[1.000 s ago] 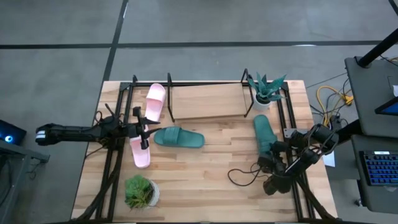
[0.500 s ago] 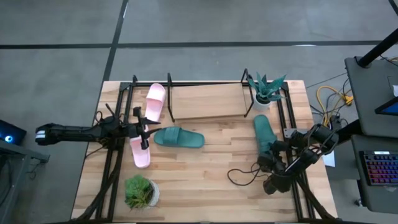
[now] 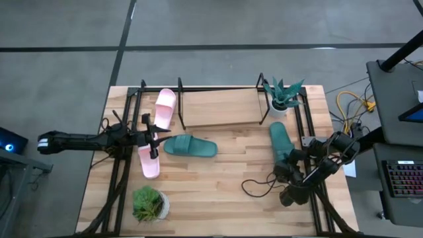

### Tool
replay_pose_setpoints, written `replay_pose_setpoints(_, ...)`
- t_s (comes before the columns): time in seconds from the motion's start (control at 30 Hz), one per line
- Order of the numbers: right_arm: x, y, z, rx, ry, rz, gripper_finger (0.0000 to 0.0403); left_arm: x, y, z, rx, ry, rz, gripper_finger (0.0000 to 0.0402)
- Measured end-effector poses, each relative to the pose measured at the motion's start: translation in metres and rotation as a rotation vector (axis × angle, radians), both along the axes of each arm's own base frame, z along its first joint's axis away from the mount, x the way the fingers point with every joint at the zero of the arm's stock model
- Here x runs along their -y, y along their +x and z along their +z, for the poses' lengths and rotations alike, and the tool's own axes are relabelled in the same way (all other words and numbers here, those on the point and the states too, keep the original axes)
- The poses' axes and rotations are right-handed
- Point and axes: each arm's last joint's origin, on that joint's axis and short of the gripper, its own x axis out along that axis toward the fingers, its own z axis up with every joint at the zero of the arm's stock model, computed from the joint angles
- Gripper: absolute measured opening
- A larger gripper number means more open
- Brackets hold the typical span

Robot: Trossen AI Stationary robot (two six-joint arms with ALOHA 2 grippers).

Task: Pick and place slides into the shelf
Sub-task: Put the right green slide on the shelf

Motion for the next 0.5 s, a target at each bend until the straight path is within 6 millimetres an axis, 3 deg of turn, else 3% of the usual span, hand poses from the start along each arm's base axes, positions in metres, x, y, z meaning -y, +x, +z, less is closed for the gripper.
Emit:
replay_pose_setpoints(0.2, -0.002, 0.002, 0.005, -0.007, -0.005, -0.003, 0.0015, 0.000, 0.000, 0.000, 0.000, 0.000, 0.000, 0.0091)
replay_pose_setpoints(0.5, -0.014, 0.011, 0.027, -0.015, -0.033, -0.005, 0.0014, 0.000, 0.000, 0.000, 0.000, 0.000, 0.000, 0.0091)
